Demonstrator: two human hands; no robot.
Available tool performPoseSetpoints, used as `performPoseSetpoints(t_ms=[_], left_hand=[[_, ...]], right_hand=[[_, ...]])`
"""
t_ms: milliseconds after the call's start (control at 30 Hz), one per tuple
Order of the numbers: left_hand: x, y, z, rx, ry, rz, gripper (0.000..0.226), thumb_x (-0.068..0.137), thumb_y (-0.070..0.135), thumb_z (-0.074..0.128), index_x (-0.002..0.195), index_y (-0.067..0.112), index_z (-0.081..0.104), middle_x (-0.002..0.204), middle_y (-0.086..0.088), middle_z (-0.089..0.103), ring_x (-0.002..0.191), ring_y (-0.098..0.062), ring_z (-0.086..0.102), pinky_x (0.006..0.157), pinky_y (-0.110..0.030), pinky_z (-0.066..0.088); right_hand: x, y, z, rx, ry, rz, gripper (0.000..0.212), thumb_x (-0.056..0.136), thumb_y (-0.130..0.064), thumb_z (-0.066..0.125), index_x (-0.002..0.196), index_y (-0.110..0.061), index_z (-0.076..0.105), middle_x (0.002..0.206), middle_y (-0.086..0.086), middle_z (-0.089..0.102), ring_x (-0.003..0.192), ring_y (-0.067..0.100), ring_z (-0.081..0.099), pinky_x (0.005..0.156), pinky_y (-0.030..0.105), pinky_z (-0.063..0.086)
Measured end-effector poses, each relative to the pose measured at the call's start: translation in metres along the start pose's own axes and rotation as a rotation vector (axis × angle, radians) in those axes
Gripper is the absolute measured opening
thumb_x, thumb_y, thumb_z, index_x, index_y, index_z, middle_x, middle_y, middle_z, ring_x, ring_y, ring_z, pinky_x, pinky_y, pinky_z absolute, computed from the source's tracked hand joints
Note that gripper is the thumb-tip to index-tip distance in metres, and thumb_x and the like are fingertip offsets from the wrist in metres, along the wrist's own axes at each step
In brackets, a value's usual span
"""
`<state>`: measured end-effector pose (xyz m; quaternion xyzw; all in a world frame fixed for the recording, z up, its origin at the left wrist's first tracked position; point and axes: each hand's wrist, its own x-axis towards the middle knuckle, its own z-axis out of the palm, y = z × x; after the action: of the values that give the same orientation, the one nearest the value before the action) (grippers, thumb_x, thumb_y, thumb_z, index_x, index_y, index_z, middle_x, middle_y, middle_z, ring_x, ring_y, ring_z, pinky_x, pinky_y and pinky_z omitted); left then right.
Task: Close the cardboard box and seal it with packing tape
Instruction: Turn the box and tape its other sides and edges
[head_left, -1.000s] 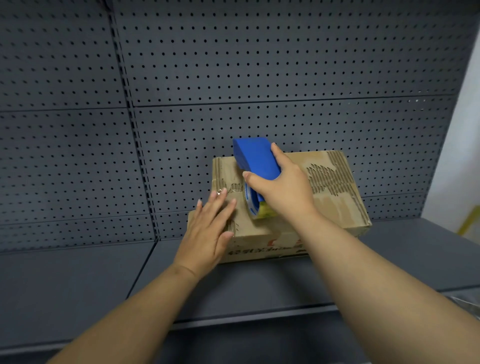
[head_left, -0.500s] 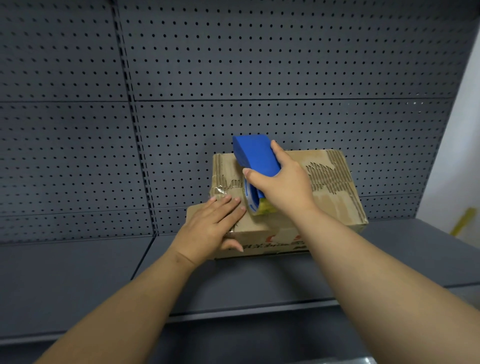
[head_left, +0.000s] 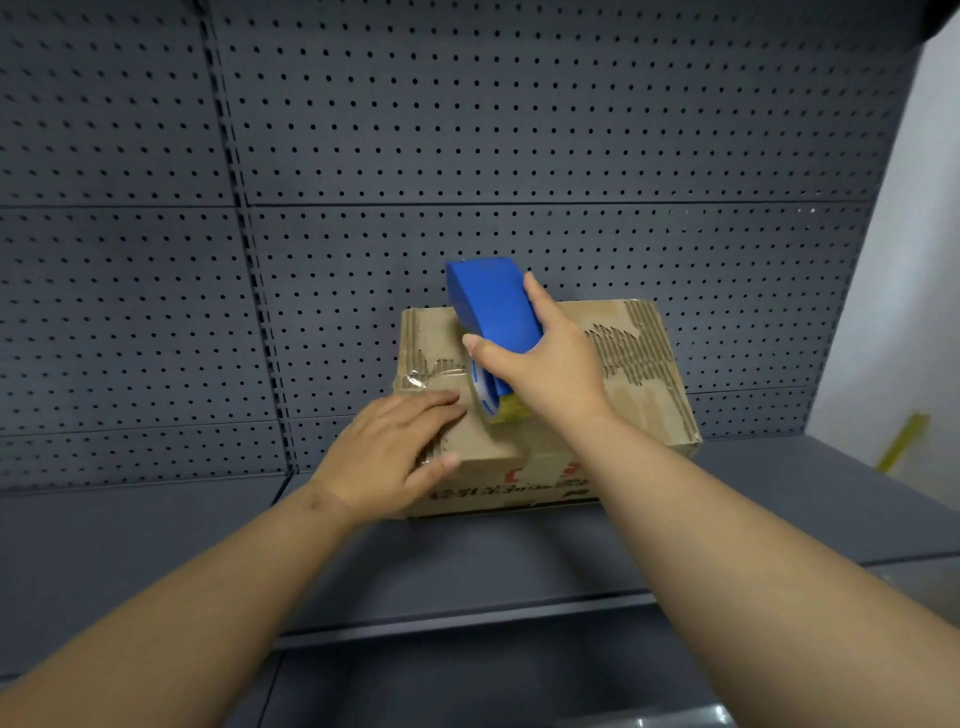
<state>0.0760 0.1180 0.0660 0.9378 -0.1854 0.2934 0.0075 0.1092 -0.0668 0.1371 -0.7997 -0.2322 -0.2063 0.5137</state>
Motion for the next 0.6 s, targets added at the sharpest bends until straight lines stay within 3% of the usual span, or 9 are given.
performPoseSetpoints(t_ms=[100,167,300,367,467,600], left_hand=[[0.018,0.02,-0.013,0.126,0.007,-0.076,0.077,0.087,0.065,0.0,0.131,0.027,0.051,0.126,0.006,0.055,0.109,-0.019,0.051,0.087,-0.035,0.039],[0.034,0.034,-0.019,0.257,-0.033,-0.118,0.072,0.085,0.062,-0.001,0.134,0.033,0.044,0.117,0.003,0.054,0.103,-0.02,0.05,0.083,-0.034,0.037],[0.066,0.063,-0.015,0.367,-0.065,-0.17,0.053,0.092,0.057,0.017,0.126,0.03,0.049,0.104,-0.004,0.05,0.099,-0.023,0.048,0.082,-0.036,0.038],[0.08,0.074,-0.008,0.313,-0.048,-0.206,0.048,0.093,0.055,0.026,0.116,0.021,0.052,0.107,-0.005,0.049,0.101,-0.023,0.047,0.082,-0.037,0.042],[0.097,0.085,0.004,0.274,-0.032,-0.231,0.047,0.092,0.053,0.032,0.117,0.016,0.048,0.116,-0.007,0.049,0.108,-0.026,0.045,0.085,-0.038,0.046],[0.116,0.086,0.008,0.335,0.023,-0.243,0.047,0.091,0.053,0.03,0.114,0.016,0.049,0.107,-0.008,0.052,0.1,-0.026,0.05,0.082,-0.04,0.047]], right_hand=[[0.006,0.001,-0.022,0.055,0.1,-0.03,0.087,0.077,-0.053,0.066,0.148,-0.028,0.024,0.14,-0.01,0.046,0.123,0.009,0.046,0.086,0.019,0.035],[0.015,0.005,-0.041,0.011,0.17,-0.067,0.073,0.085,-0.053,0.055,0.147,-0.029,0.025,0.137,-0.007,0.05,0.119,0.011,0.05,0.085,0.023,0.041],[0.033,0.027,-0.078,-0.253,0.242,-0.129,0.055,0.095,-0.047,0.041,0.146,-0.034,0.026,0.124,0.002,0.058,0.111,0.017,0.053,0.082,0.032,0.044],[0.04,0.043,-0.098,-0.363,0.275,-0.114,0.054,0.095,-0.047,0.039,0.146,-0.038,0.024,0.121,0.001,0.058,0.106,0.016,0.053,0.077,0.031,0.043],[0.047,0.075,-0.126,-0.528,0.306,-0.071,0.059,0.095,-0.049,0.038,0.147,-0.039,0.012,0.108,0.002,0.058,0.084,0.016,0.052,0.063,0.03,0.042],[0.05,0.127,-0.15,-0.695,0.309,0.075,0.07,0.094,-0.05,0.04,0.15,-0.031,0.002,0.086,0.0,0.052,0.065,0.018,0.049,0.051,0.03,0.038]])
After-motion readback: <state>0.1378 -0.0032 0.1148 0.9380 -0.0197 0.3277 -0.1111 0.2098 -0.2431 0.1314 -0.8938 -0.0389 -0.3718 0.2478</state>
